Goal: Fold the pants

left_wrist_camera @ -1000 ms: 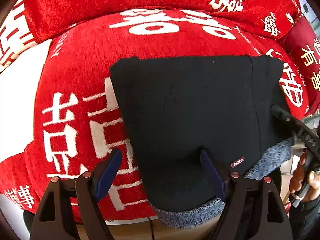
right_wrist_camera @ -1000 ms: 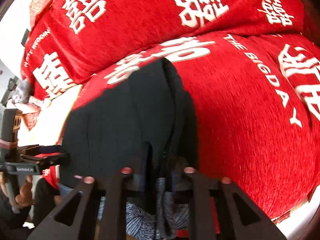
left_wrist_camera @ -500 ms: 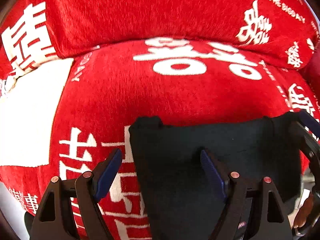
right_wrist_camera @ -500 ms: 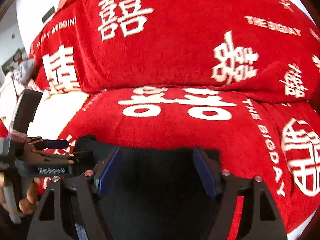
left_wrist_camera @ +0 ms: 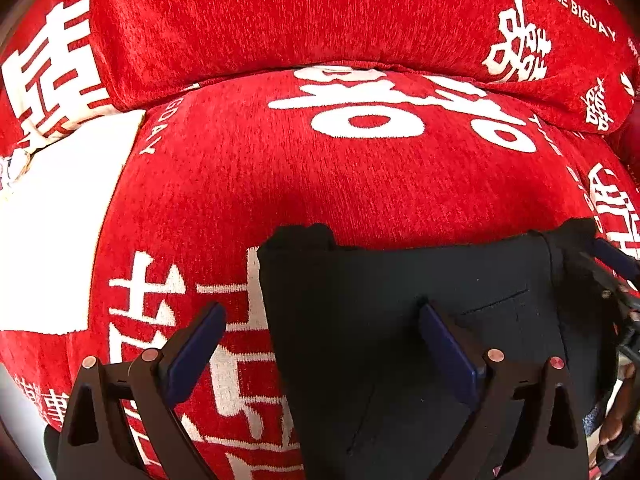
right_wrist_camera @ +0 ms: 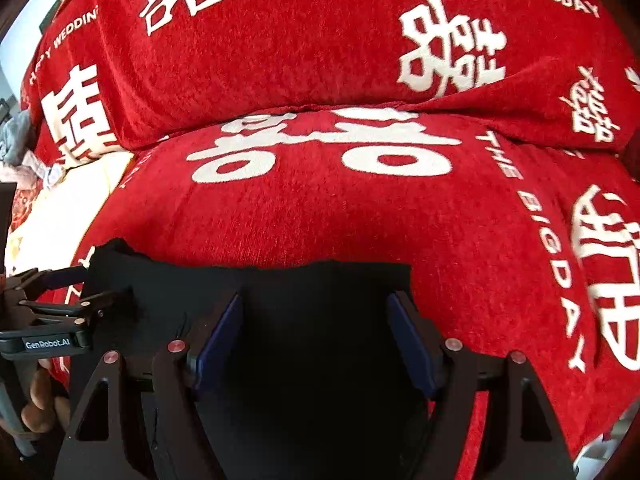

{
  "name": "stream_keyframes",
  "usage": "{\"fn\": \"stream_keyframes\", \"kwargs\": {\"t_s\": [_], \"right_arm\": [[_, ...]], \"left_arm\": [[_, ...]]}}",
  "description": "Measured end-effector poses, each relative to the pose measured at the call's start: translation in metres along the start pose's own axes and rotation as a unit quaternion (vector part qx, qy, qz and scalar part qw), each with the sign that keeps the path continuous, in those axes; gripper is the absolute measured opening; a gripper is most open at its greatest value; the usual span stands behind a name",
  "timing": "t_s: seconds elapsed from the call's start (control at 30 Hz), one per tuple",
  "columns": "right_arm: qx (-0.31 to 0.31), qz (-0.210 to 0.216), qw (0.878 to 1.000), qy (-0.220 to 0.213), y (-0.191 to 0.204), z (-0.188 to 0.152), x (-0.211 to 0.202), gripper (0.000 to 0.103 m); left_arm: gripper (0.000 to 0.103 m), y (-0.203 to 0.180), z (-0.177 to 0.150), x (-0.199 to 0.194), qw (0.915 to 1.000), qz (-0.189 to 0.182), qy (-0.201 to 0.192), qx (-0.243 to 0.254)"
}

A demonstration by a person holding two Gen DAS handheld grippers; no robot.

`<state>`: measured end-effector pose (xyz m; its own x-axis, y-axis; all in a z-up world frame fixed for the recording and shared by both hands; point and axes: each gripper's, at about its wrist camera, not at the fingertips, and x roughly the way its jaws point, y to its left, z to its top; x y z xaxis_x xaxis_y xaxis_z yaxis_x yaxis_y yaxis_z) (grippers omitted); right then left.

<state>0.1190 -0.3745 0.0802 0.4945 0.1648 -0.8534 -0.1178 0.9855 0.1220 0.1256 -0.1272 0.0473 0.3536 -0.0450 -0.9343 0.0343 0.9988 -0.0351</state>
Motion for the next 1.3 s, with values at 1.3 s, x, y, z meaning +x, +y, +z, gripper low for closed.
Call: {"fn": "stream_keyframes", "kwargs": {"t_s": [1.3], "right_arm": [[0.01, 0.028, 0.999, -0.039, 0.023, -0.134, -0.073, 0.086]], "left_arm": [[0.1, 0.001, -0.103, -0.047, 0.9989, -0.044, 0.013, 0.01]]}}
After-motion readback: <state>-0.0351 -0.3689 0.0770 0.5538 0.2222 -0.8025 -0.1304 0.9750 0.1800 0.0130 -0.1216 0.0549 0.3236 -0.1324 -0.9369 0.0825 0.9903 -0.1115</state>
